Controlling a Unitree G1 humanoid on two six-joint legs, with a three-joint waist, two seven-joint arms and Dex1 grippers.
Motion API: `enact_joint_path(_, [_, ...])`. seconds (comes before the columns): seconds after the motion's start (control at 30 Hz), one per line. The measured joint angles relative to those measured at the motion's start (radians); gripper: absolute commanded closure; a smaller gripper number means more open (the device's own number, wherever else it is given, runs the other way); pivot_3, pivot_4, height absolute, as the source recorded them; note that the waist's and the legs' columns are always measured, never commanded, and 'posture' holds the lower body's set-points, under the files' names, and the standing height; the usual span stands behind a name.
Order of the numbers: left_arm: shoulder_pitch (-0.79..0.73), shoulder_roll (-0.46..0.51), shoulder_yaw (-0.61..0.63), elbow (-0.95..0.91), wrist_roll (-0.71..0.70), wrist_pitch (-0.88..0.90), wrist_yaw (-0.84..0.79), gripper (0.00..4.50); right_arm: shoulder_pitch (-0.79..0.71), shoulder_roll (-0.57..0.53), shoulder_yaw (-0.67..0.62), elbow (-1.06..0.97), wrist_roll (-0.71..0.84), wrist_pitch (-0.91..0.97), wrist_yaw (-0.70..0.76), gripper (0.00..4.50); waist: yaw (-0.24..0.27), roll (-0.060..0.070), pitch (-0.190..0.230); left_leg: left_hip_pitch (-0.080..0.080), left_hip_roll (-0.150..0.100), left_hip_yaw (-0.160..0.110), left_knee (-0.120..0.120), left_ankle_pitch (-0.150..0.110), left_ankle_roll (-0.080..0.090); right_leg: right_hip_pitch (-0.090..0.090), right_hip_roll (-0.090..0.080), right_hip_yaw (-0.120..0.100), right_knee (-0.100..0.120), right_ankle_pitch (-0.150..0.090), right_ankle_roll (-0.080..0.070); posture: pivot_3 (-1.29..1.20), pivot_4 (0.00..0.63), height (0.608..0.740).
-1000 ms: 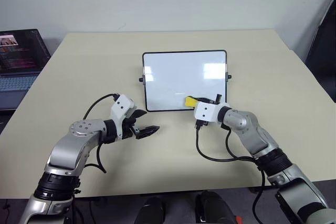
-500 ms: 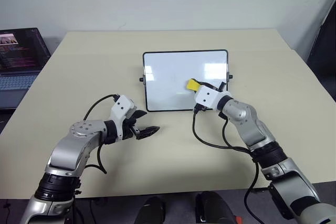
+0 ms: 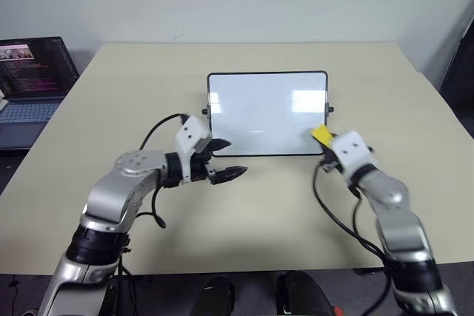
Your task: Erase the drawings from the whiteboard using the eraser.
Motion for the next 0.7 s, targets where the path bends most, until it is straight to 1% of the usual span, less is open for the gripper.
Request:
enact_joint_path(0.13, [-0.097,-0.020,-0.092,0.046,0.037,-0.089,-0.096,0.00,0.102,0.045,-0.092,-0.126,0.033,0.148,-0.038,3.43,-0.014,0.001,0.000,0.002,0.000,0.004,0.000,0.000,0.000,0.000,0.002,0.003,0.001,-0.001,0.000,0.00,0.150,0.740])
enact_joint_path(0.23, [-0.136,-0.049,-0.132,0.090,0.038,-0.129,-0.159,0.00,0.113,0.087,-0.117,-0.160,0.076,0.238,-0.052,3.43,-0.018,0.001,0.000,0.003,0.000,0.004,0.001,0.000,0.000,0.000,0.003,0.003,0.002,-0.003,0.003,0.00,0.150,0.740])
enact_joint_path(0.4, [-0.194,-0.101,-0.197,0.193,0.077,-0.209,-0.238,0.00,0.056,0.138,-0.132,-0.170,0.164,0.361,-0.071,3.43,-0.017,0.001,0.000,0.003,0.000,0.003,0.001,0.000,0.000,0.000,0.003,0.003,0.003,-0.002,0.003,0.00,0.150,0.740])
enact_joint_path(0.47, [-0.212,-0.127,-0.204,0.216,0.085,-0.229,-0.246,0.00,0.013,0.145,-0.143,-0.163,0.190,0.392,-0.080,3.43,-0.016,0.001,0.000,0.002,0.000,0.003,0.001,0.000,0.000,0.000,0.003,0.003,0.002,0.000,0.000,0.00,0.150,0.740])
enact_joint_path(0.6, [-0.222,-0.147,-0.206,0.231,0.106,-0.247,-0.254,0.00,-0.044,0.166,-0.205,-0.118,0.242,0.433,-0.124,3.43,-0.015,0.001,0.000,0.002,0.000,0.002,0.000,0.000,0.001,0.000,0.002,0.003,0.002,0.000,-0.001,0.00,0.150,0.740])
enact_joint_path(0.7, [-0.221,-0.157,-0.208,0.234,0.118,-0.257,-0.252,0.00,-0.050,0.164,-0.235,-0.086,0.262,0.442,-0.150,3.43,-0.013,0.001,0.000,0.002,0.000,0.002,0.000,0.000,0.001,0.000,0.002,0.002,0.002,0.000,0.000,0.00,0.150,0.740])
